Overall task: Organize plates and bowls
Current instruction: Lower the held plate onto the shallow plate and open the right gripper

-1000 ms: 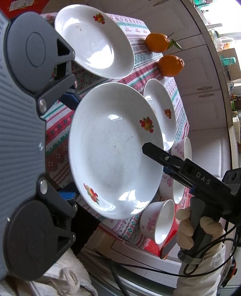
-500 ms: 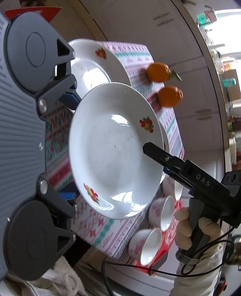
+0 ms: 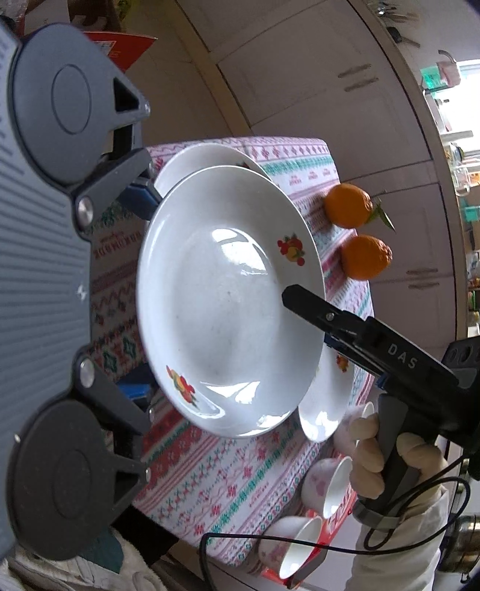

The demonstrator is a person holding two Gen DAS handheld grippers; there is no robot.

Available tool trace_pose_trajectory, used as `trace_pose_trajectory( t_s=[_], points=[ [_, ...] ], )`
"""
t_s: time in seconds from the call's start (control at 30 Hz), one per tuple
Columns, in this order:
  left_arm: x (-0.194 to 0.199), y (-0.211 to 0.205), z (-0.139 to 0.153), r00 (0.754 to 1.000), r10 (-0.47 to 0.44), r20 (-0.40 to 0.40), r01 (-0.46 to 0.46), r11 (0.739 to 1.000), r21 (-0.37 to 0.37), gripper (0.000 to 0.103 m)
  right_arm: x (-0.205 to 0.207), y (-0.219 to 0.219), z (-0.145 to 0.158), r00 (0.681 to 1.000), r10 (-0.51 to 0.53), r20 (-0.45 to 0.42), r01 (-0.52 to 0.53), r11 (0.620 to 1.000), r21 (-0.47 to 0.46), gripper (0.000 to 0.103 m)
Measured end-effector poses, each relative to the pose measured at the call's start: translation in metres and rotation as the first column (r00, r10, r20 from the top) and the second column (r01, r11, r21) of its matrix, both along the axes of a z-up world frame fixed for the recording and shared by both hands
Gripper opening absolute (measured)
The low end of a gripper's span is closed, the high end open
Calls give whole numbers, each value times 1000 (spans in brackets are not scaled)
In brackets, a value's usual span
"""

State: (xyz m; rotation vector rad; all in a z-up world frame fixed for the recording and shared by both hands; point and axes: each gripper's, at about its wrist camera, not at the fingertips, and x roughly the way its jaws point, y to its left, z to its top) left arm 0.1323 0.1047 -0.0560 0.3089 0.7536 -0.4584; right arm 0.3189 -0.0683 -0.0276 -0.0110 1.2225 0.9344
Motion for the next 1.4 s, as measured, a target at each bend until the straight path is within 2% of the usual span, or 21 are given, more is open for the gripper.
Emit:
trace_pose_trajectory(
  t_s=[0.8,1.0,1.4],
  points=[
    [21,20,-5,1000,7,-5,-7,1000,31,84,23,25,-18,1000,3,-21,-4,999,-42,62],
    [24,28,-7,999,26,-34,-26,1000,2,84,27,32,-23,1000,8,-29,-9,999,-41,62],
    [25,32,-8,999,25,-31,-26,999,-28,89,26,19,-20,998,-26,-53,25,1000,-17,62]
  ],
)
